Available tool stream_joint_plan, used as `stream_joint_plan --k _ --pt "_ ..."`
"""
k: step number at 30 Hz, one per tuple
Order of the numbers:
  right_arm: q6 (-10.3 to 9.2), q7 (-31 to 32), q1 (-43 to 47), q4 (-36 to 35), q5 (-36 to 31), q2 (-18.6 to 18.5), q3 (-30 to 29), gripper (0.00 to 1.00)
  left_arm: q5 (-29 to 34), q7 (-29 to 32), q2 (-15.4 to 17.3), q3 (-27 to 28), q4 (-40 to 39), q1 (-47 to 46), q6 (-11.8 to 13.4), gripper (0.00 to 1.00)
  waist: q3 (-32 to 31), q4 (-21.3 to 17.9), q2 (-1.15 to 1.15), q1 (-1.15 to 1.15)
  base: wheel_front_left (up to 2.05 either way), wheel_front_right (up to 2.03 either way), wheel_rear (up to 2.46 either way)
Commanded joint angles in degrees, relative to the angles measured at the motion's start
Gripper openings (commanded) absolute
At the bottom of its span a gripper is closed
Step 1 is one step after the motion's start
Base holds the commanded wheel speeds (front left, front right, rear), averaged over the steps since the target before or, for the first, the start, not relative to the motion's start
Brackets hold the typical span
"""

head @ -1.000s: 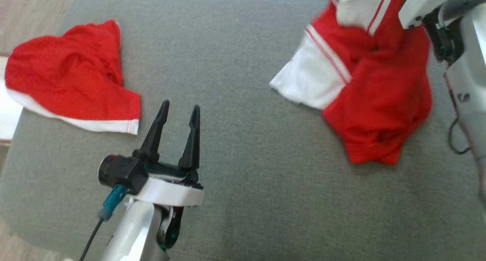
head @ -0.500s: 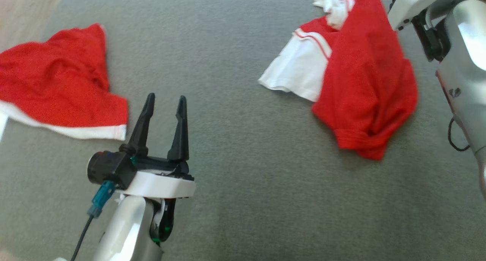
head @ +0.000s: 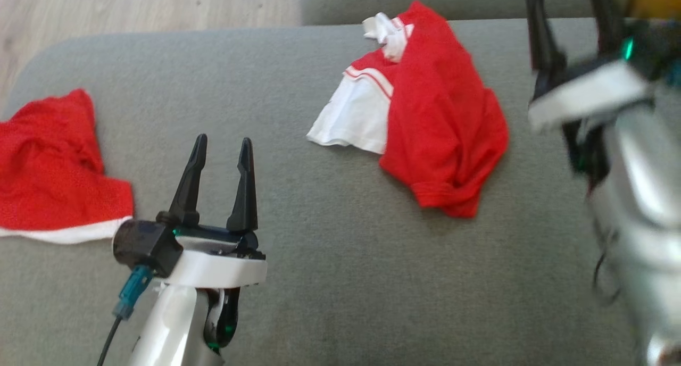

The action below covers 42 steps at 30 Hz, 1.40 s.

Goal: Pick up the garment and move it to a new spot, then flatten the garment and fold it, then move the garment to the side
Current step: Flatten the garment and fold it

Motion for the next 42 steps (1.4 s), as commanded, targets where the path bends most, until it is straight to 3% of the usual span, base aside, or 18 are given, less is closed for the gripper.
stream_joint_plan --k 1,6,9,15,21,24,30,38,39,40,42 --pt "0.43 -0.6 4.1 -4.8 -2.0 2.7 -1.7 1.0 0.4 -0.5 0.3 1.9 -2.4 -1.0 -0.2 1.0 -1.0 -1.1 0.0 0.01 0.0 0.0 0.0" --pt "0.43 -0.6 20.3 -17.0 -9.5 9.2 -8.4 1.0 0.8 -0.5 0.3 1.8 -3.0 0.2 -0.3 1.0 -1.6 -2.3 0.0 0.01 0.0 0.0 0.0" --pt "0.43 -0.6 28.0 -21.6 -12.1 11.1 -10.7 1.0 1.0 -0.5 0.3 1.7 -2.9 0.8 -0.3 1.0 -1.6 -2.8 0.0 0.01 0.0 0.0 0.0" --pt "0.43 -0.6 34.2 -25.4 -12.6 11.7 -10.6 1.0 1.4 -0.5 0.3 2.5 -1.8 1.3 -0.4 1.0 -0.8 -3.6 0.0 0.01 0.0 0.0 0.0" --pt "0.43 -0.6 34.4 -25.8 -12.9 11.7 -9.8 1.0 1.5 -0.5 0.3 2.2 -1.3 0.3 -0.9 1.0 0.6 -2.6 0.0 0.01 0.0 0.0 0.0" --pt "0.43 -0.6 34.0 -23.2 -15.0 11.7 -8.1 1.0 1.3 -0.5 0.3 1.8 -1.3 -0.4 -1.0 1.0 1.6 -1.6 0.0 0.01 0.0 0.0 0.0" --pt "0.43 -0.4 29.6 -10.5 -22.0 11.7 -2.5 1.0 0.9 -0.5 0.3 0.6 -0.8 -1.3 -1.1 1.0 4.1 1.2 0.0 0.01 0.0 0.0 0.0" --pt "0.43 0.8 22.2 5.4 -28.5 11.5 -2.7 1.0 0.1 -0.5 0.3 -0.5 -0.5 -2.4 -1.1 1.0 5.6 4.2 0.0 0.01 0.0 0.0 0.0" --pt "0.43 0.9 21.5 6.9 -29.1 11.5 -2.9 0.95 0.0 -0.5 0.3 -0.6 -0.4 -2.4 -1.0 1.0 5.5 4.3 0.0 0.01 0.0 0.0 0.0" --pt "0.43 0.8 20.9 8.1 -29.4 11.5 -3.2 0.05 0.0 -0.5 0.3 -0.6 -0.3 -2.3 -1.0 1.0 5.5 4.4 0.0 0.01 0.0 0.0 0.0" --pt "0.43 0.3 20.0 9.2 -29.3 11.6 -3.5 0.0 -0.1 -0.5 0.3 -0.4 -0.1 -2.2 -0.9 1.0 5.2 4.5 0.0 0.01 0.0 0.0 0.0"
